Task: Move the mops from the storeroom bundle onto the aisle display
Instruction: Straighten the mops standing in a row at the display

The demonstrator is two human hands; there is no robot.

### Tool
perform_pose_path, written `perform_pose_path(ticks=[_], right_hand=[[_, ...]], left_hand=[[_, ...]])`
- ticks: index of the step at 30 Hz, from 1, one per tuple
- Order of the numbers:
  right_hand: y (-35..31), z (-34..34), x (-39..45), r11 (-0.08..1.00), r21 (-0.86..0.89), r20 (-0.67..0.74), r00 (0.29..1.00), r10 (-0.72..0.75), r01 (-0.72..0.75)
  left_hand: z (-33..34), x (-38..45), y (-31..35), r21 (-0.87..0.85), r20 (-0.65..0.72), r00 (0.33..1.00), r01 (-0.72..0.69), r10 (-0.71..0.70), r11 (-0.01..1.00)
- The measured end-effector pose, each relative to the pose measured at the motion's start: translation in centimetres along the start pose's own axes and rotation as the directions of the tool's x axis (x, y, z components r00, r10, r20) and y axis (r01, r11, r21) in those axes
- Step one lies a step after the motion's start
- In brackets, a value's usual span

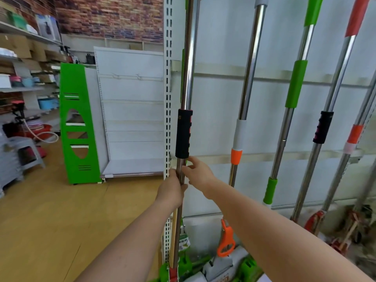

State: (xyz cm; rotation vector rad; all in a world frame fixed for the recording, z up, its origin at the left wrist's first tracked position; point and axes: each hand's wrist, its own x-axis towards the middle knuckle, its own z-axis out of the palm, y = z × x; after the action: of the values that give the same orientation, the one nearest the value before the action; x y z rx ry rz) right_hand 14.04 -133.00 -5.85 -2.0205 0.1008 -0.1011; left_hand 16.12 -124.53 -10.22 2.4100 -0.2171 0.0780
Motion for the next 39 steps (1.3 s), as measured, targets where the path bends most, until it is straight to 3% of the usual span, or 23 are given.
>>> perform_pose_path(ticks=[11,23,31,39], right_hand=[[0.3,0.3,-0.9,1.0,-0.004,-0.011,1.0,-0.028,0.028],[1.0,-0.8,-1.5,0.989,-0.126,-0.037,0.996,-0.087,0.081],[1.5,-2.1,-0.7,0.984,-0.165,-0.07,0.995,-0.074,0.061],[1.4,-1.7,0.3,0.988,-0.124,-0.013,0.995,-0.096,0.094]], left_hand=[[-0.7,-0.9,0.5,0.194,0.084,0.996,-0.022,0.006,0.981],[-0.3,-1.3,1.1,0.149,0.139,0.986,-0.109,0.088,0.983],[1.7,0.0,2.0,0.134,0.115,0.99,-0.1,0.085,0.986],[1.2,0.9,1.4,0.139,0.084,0.996,-0.051,0.039,0.989]])
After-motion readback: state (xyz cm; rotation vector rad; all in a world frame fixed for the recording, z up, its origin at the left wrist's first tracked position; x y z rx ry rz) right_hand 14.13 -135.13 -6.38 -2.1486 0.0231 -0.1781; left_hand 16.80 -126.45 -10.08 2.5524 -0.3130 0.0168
